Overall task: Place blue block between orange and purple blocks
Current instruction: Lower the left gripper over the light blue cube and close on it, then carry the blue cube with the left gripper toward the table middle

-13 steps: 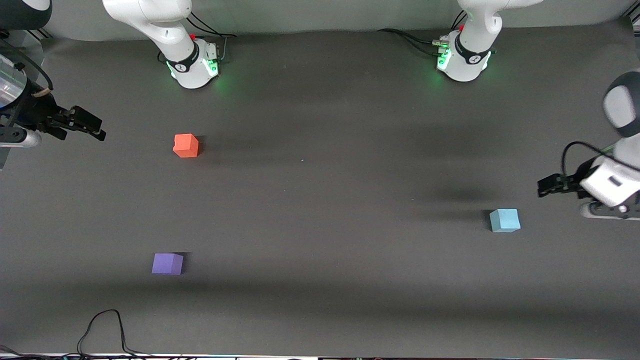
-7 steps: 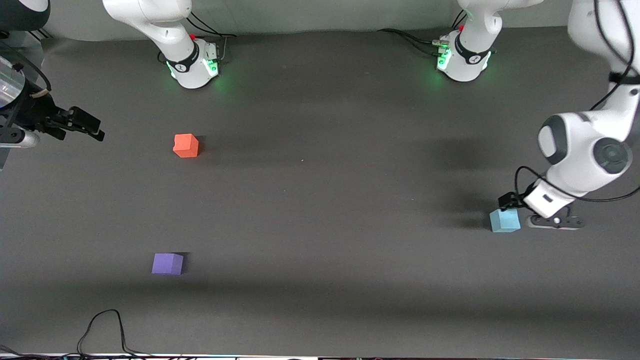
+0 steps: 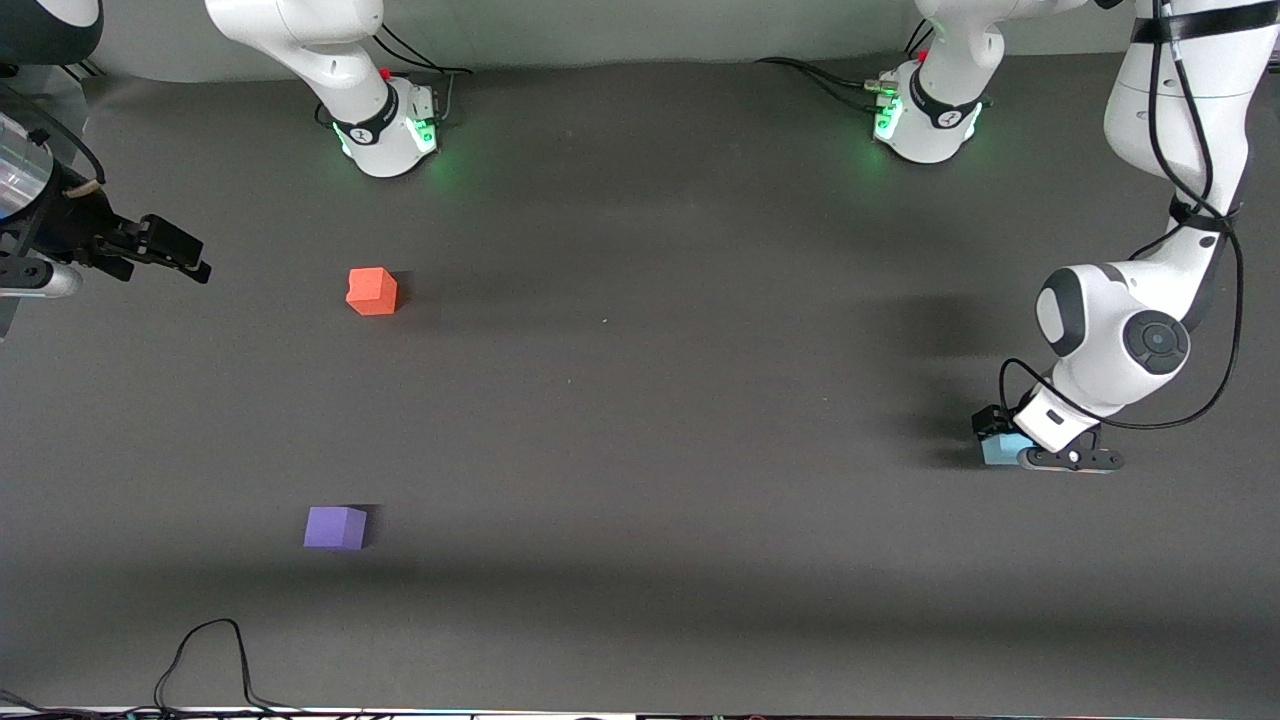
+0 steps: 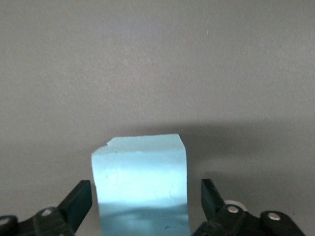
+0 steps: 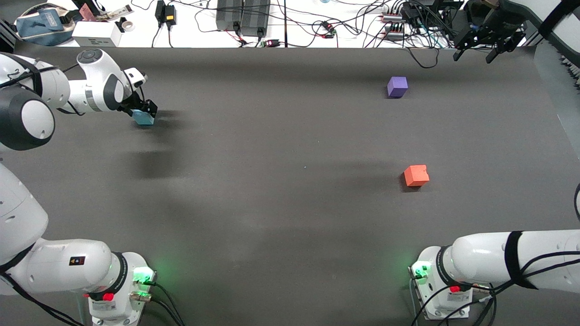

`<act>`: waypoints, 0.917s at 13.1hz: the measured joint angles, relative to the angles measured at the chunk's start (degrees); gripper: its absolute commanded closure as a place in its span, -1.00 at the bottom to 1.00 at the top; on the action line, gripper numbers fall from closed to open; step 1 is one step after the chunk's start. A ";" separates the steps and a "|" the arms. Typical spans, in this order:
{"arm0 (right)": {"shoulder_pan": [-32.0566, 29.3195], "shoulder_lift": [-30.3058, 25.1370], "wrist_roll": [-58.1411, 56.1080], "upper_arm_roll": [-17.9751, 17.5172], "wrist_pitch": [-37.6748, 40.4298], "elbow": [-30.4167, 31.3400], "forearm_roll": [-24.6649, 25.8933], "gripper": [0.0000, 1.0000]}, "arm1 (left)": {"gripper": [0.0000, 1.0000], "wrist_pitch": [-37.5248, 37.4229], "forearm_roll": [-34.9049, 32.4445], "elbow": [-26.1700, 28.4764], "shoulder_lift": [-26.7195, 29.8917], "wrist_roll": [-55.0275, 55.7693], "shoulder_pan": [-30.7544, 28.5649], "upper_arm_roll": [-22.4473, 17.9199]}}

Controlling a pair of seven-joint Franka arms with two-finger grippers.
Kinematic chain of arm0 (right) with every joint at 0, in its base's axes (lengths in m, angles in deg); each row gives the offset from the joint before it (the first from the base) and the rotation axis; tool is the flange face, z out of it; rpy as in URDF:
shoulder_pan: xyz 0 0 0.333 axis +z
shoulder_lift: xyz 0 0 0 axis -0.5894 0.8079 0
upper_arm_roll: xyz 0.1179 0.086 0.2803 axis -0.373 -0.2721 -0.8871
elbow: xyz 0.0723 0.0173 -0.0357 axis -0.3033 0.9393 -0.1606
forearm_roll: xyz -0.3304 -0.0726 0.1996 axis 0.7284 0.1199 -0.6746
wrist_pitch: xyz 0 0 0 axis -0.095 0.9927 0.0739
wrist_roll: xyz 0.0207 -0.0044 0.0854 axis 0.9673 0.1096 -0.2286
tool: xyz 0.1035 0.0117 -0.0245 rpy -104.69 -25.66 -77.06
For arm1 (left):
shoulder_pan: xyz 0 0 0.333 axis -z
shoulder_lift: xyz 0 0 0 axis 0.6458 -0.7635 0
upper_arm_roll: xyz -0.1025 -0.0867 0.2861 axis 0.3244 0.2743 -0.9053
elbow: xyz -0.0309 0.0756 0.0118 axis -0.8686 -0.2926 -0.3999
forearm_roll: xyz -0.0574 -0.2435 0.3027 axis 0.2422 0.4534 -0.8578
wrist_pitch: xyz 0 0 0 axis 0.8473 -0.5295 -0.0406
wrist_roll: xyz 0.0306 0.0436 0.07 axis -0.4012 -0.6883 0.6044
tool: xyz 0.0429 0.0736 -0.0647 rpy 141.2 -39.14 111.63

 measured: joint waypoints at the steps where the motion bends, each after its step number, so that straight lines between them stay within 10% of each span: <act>1: 0.00 0.00 0.00 0.00 -0.08 0.04 0.00 -1.00 | -0.40 -0.11 0.02 -0.58 -0.02 0.06 0.00 0.00; 4: 0.00 0.00 0.00 0.00 -0.72 0.16 0.00 -1.00 | -0.07 -0.30 0.12 -1.65 -0.29 0.52 0.00 0.00; 12: 0.00 0.00 -0.03 0.00 -0.95 0.23 0.00 -1.00 | -0.05 -6.62 0.14 -5.98 -0.18 1.49 -0.12 -0.08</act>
